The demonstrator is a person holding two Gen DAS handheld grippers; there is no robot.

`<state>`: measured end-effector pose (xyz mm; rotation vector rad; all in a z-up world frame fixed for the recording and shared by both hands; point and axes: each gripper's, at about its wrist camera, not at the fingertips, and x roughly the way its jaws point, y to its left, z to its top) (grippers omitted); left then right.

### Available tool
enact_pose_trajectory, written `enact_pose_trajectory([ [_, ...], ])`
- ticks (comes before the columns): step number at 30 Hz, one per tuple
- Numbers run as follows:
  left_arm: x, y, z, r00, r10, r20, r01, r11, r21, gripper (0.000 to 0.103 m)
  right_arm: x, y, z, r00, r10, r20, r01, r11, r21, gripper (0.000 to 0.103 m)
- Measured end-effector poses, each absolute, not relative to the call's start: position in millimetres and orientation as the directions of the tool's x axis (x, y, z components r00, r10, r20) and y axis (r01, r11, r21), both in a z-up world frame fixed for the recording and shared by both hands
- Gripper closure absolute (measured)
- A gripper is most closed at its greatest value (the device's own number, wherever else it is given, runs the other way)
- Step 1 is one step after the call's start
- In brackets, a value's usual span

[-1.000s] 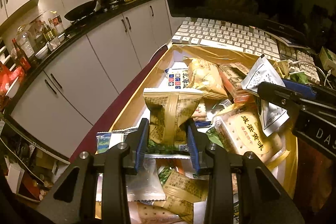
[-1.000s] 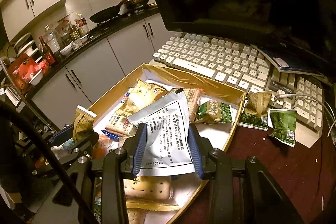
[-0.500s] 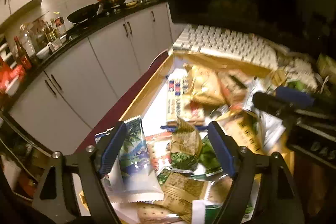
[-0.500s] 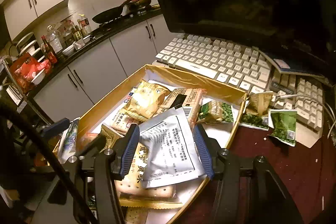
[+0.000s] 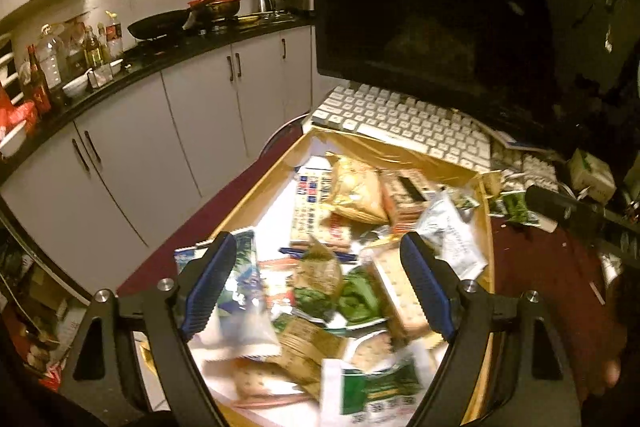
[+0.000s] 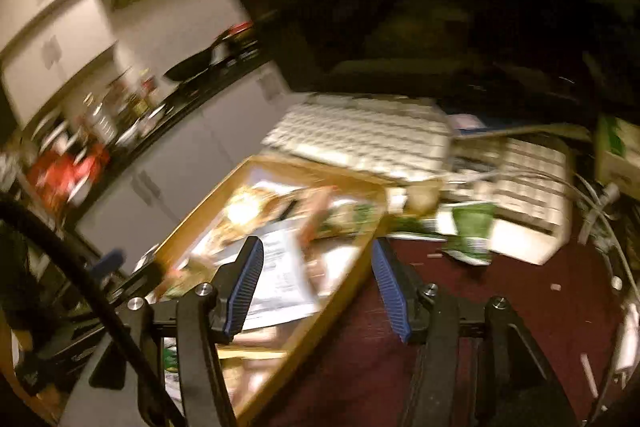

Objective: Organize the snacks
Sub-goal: 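Open both tools to release the bag and sachet into the tray, then grasp the green pea snack bag on the desk with the right tool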

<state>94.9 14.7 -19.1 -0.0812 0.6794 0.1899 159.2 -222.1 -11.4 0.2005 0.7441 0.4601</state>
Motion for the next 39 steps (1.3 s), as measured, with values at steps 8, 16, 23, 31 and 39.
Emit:
enact_pose_trajectory([
  [8,90,-15,-20,0.772,0.076,-0.631,-0.122,0.992,-0.030,0.019,212,-276,-43,0.596,0.354,-0.721,-0.111,0.925,0.362,0.047],
  [16,85,-25,-20,0.776,0.059,-0.628,-0.089,0.996,-0.017,0.019,246,-242,-73,0.517,0.288,-0.806,-0.085,0.954,0.286,0.072],
  [23,87,-30,-20,0.768,0.048,-0.639,-0.068,0.998,-0.007,0.019,217,-253,-67,0.546,0.315,-0.776,-0.119,0.946,0.300,0.074],
  [31,127,-72,-11,0.707,-0.055,-0.705,0.063,0.998,-0.014,0.019,178,-292,-57,0.604,0.358,-0.712,-0.140,0.927,0.348,0.074],
  [39,222,-138,-21,0.598,-0.109,-0.794,0.176,0.984,-0.003,0.022,178,-325,-65,0.667,0.341,-0.663,-0.058,0.910,0.411,0.074],
])
